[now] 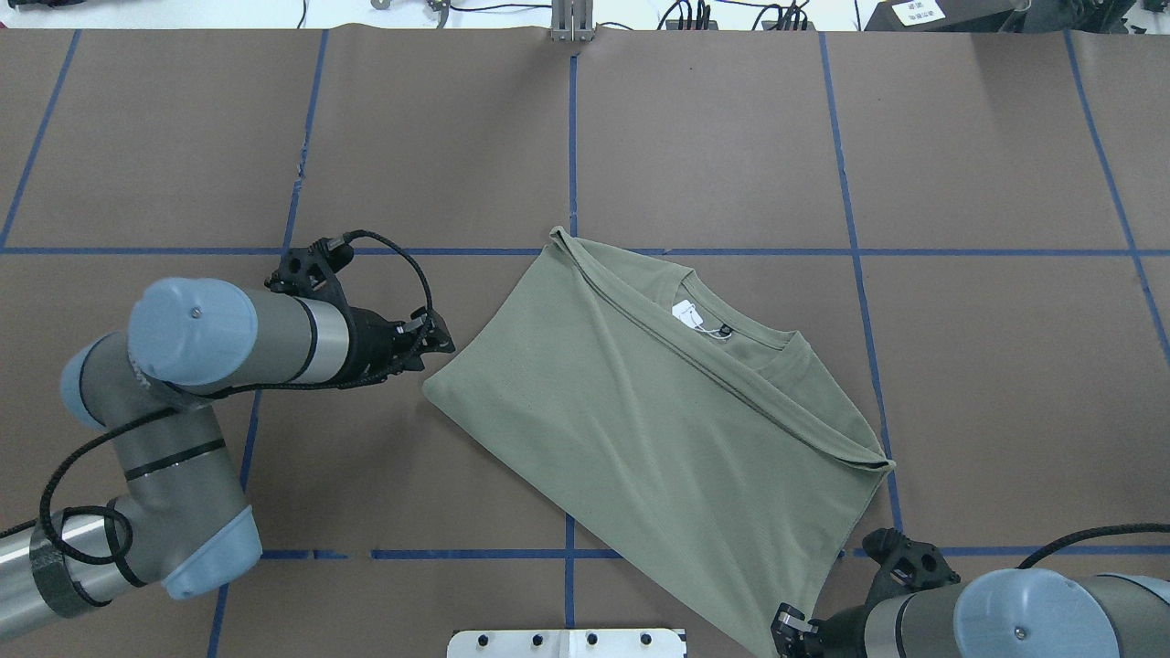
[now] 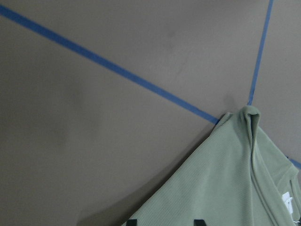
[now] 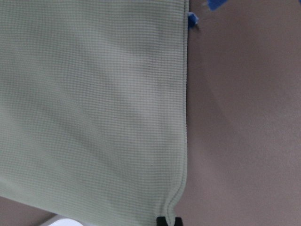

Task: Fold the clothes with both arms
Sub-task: 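Drag the shirt toward the robot with both grippers, rotating it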

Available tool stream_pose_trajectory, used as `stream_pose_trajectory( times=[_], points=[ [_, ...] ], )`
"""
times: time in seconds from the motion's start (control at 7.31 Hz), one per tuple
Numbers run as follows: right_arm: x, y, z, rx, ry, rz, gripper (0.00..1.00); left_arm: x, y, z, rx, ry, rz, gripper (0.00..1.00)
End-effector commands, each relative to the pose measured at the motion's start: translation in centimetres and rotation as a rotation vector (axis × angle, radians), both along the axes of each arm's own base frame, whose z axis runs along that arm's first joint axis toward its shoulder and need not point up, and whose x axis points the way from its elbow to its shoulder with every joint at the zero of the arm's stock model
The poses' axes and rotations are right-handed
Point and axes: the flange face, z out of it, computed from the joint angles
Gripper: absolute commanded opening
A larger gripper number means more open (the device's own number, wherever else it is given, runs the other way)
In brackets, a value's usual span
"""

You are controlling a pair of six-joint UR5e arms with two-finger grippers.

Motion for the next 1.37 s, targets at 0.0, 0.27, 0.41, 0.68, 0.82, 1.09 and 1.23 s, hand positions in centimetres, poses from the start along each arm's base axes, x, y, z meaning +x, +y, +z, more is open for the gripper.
stream_pose_trajectory(
  times=[0.0, 0.27, 0.41, 0.68, 0.82, 1.09, 1.23],
  points=[
    [0.2, 1.3, -0.1, 0.0, -0.002, -0.031, 0.0, 3.2, 2.8, 1.4, -0.018, -0.086, -0.004, 0.55],
    [0.3, 1.6, -0.4, -0.007, -0.006, -0.031, 0.0, 3.4, 3.0, 1.4, -0.019, -0.088, -0.001, 0.57],
    [0.2, 1.8, -0.4, -0.034, 0.0, -0.019, 0.0, 3.5, 3.1, 1.4, -0.022, -0.087, 0.001, 0.56],
    [0.3, 1.8, -0.6, -0.036, -0.003, -0.018, 0.0, 3.5, 3.2, 1.3, -0.025, -0.085, -0.001, 0.07],
    [0.3, 1.8, -0.6, -0.036, -0.003, -0.018, 0.0, 3.3, 3.2, 1.1, -0.023, -0.081, -0.001, 0.0],
    [0.4, 2.2, -1.1, -0.048, -0.011, -0.016, 0.99, 3.5, 3.2, 1.2, -0.023, -0.082, 0.001, 0.0],
    [0.3, 2.6, -1.4, -0.053, -0.017, -0.022, 1.0, 3.4, 2.9, 1.1, -0.014, -0.084, 0.002, 0.0]
  ],
)
